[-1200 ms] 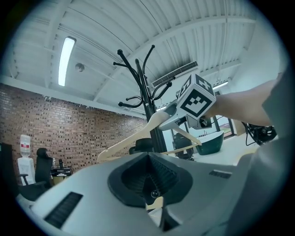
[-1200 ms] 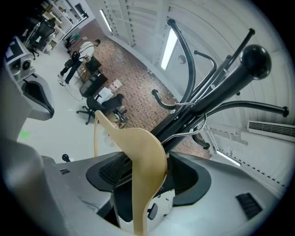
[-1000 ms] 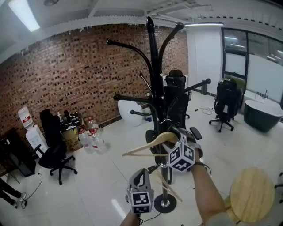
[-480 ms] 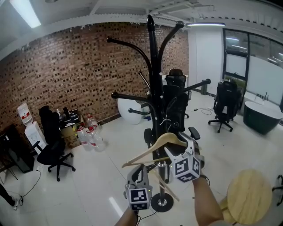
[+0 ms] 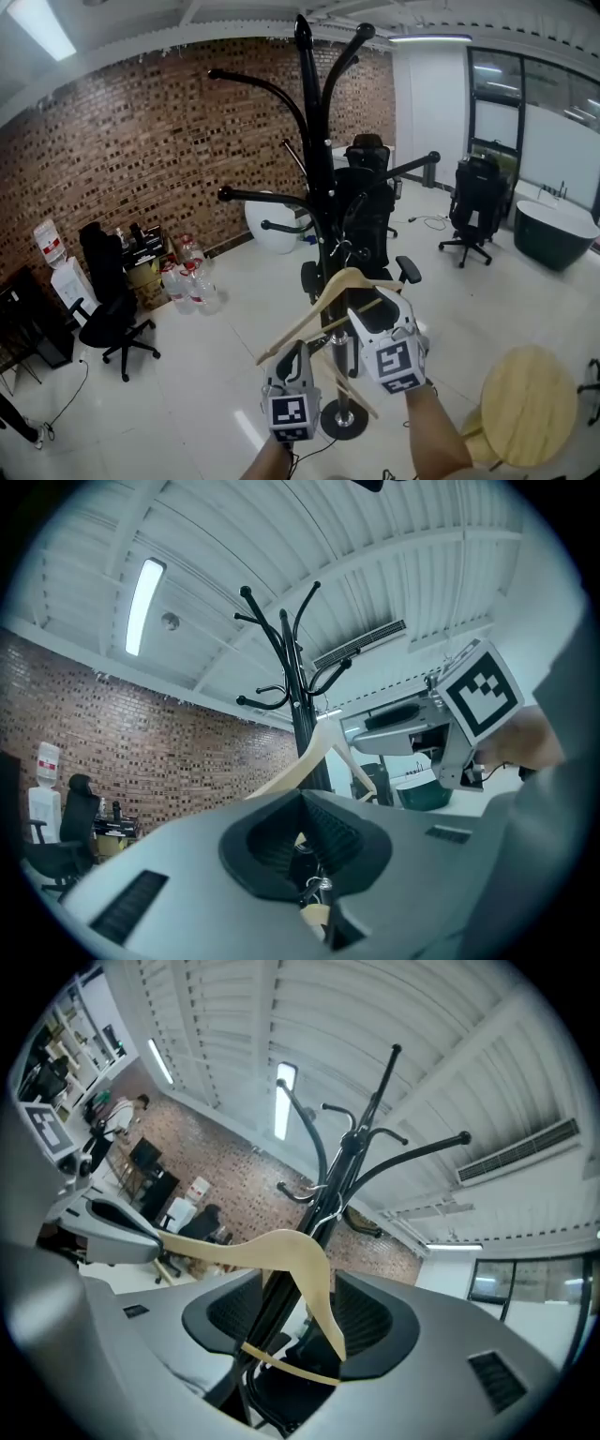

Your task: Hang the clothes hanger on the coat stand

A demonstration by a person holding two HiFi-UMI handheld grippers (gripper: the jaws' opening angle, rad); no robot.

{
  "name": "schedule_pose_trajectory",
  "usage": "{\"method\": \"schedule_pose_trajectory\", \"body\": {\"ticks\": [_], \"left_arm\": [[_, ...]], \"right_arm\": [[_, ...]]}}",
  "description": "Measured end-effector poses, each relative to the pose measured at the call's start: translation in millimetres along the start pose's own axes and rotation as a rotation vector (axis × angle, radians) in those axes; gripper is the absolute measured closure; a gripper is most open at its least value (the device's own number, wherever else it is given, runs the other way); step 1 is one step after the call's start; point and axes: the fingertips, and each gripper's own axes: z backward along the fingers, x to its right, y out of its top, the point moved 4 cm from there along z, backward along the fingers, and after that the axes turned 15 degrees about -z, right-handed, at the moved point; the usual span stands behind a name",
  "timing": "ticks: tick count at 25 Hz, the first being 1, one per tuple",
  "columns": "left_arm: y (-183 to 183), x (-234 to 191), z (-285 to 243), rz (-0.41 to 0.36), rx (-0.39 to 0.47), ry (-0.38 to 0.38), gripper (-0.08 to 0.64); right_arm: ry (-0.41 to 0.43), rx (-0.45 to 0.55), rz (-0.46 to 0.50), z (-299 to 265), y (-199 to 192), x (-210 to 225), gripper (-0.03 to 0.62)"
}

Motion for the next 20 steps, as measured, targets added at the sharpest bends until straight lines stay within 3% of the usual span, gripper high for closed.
{"method": "schedule_pose_trajectory", "body": {"ticks": [5,10,20], "left_arm": [[3.5,10.4,7.8,-0.001,0.0,-0.007,0.548],[1.5,14.5,16.8,0.0,0.011,-0.022,0.548],[-14.0,46.7,22.2,0.072,0.009,-0.089,0.548]], "right_arm": [[-0.091,0.122,-0.256,44.0,-0.7,15.6,0.599],[-0.092,0.146,-0.402,73.5,-19.7,12.3,0.601],[-0.107,0.09,-0.459,107.1,-58.4,-10.0,0.601]]}}
